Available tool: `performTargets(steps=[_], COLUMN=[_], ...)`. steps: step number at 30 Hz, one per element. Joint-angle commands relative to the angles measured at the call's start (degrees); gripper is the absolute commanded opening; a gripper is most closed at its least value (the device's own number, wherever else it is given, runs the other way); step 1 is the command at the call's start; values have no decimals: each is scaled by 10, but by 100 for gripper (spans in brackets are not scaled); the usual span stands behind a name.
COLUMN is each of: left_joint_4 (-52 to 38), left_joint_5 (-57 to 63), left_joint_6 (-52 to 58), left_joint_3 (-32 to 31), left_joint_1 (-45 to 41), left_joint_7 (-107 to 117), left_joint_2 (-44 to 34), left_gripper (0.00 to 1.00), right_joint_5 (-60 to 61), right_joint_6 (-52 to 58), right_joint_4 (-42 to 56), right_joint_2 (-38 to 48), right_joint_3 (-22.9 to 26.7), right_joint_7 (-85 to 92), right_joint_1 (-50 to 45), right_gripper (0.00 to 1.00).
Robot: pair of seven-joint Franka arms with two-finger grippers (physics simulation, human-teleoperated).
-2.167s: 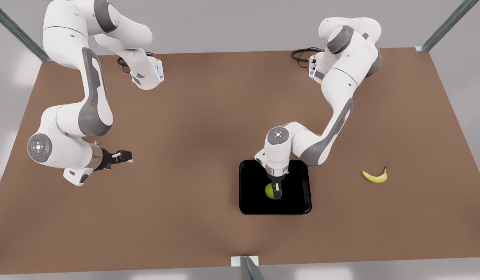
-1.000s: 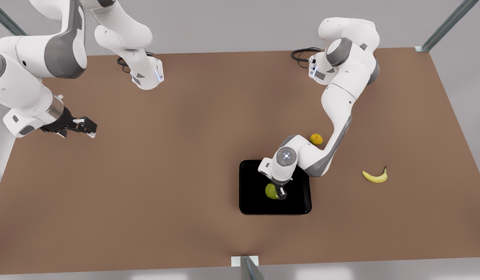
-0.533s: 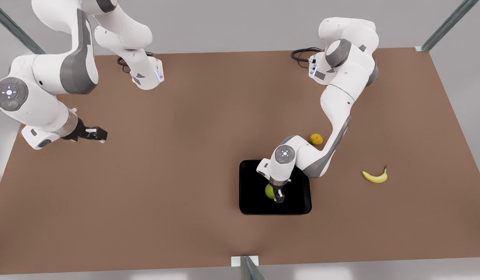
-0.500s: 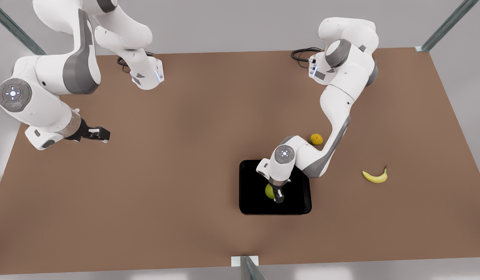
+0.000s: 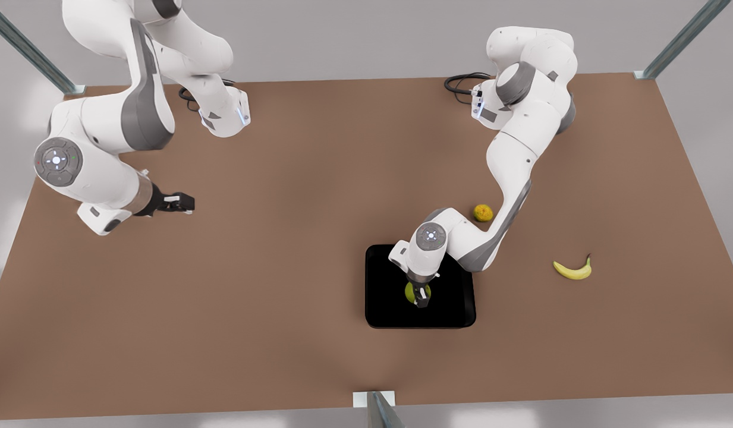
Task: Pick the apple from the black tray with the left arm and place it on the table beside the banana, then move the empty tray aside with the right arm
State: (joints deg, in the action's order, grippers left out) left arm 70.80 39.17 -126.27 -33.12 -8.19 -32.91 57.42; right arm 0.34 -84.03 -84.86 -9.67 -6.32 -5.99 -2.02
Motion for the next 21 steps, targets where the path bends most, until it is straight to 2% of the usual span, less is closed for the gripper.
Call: performTargets(steps=[1, 21], left_joint_4=[0, 9], left_joint_5=[1, 5], left_joint_6=[1, 1], left_joint_3=[0, 5], left_joint_1=[0, 4], left_joint_7=[-8, -8], left_joint_2=[0, 20], left_gripper=[100, 100], right_joint_5=[5, 7], right_joint_6=[-1, 2], right_joint_4=[0, 8], right_joint_2=[0, 1], right_joint_3=[1, 7], right_joint_7=[-39, -37], right_joint_1=[0, 3], right_gripper=[100, 100])
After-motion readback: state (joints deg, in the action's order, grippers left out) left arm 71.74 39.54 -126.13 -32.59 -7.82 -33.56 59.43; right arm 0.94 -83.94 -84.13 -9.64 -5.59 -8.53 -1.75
